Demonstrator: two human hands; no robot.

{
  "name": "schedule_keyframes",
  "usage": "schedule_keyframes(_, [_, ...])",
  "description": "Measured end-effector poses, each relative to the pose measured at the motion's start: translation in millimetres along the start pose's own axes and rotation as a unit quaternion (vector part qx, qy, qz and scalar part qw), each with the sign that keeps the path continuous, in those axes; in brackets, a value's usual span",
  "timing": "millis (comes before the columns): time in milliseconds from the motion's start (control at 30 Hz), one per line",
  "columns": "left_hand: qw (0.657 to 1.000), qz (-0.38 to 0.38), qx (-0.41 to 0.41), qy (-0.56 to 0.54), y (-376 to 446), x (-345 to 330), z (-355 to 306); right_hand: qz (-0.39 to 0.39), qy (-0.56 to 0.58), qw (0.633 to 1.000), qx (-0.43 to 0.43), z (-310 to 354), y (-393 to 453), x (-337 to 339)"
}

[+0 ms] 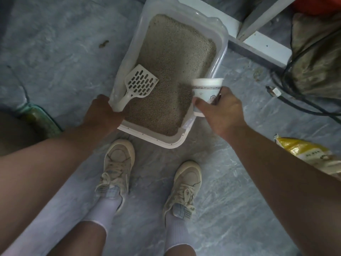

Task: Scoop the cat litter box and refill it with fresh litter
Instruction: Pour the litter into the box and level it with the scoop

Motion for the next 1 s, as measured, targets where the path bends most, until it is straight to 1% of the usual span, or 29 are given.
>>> schedule_keyframes(133, [0.999, 0.017, 0.045, 0.013, -2.8, 4.2, 0.0, 0.007, 0.027, 0.999, 0.028, -13.4, -25.2, -6.0])
schedule_keyframes(200, [0.998, 0.014, 0.057, 0.016, -16.2, 5.8, -6.9, 0.003, 0.051, 0.998, 0.036, -22.4, -43.8, -3.4])
schedule_keyframes(267, [1.0, 0.008, 0.03, 0.006, -41.4, 3.3, -25.1, 0.001, 0.081, 0.996, 0.048, -31.6, -67.9, 3.0])
schedule_keyframes(367, [0.998, 0.013, -0.053, 0.004, -106.5, -7.6, -70.2, -0.01, 0.12, 0.991, 0.062, -39.5, -111.6, 16.0])
schedule_keyframes(467, [0.991, 0.063, -0.114, 0.02, -183.9, -27.4, -107.2, -0.007, 0.162, 0.986, 0.041, -42.8, -157.0, 31.2])
schedule_keyframes(533, [0.989, 0.091, -0.114, 0.019, -234.1, -41.0, -125.4, 0.001, 0.173, 0.984, 0.036, -44.2, -190.1, 44.7])
schedule_keyframes(600, [0.984, 0.123, -0.129, 0.003, -274.9, -59.9, -137.7, -0.015, 0.165, 0.986, 0.034, -51.0, -221.8, 59.3])
schedule_keyframes(700, [0.973, 0.171, -0.15, -0.035, -316.9, -94.4, -160.2, -0.046, 0.157, 0.987, -0.007, -73.8, -255.9, 79.3])
schedule_keyframes(767, [0.965, 0.202, -0.166, -0.033, -331.5, -115.1, -170.4, -0.071, 0.166, 0.983, -0.044, -97.0, -272.5, 86.2])
schedule_keyframes(900, [0.953, 0.228, -0.196, 0.027, -350.7, -143.8, -176.2, -0.118, 0.202, 0.966, -0.111, -141.1, -301.8, 91.1])
schedule_keyframes(1000, [0.951, 0.233, -0.191, 0.065, -353.8, -163.6, -175.5, -0.154, 0.259, 0.942, -0.146, -178.7, -311.1, 99.2])
Point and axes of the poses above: each hand's wrist, its own y-axis towards the middle knuckle, its own x-axis out of the back of the hand, z = x × y, the point moved 5 cm from there along y, towards the middle knuckle, and after that the axes turned 15 degrees about z, right-handed, at the moved point
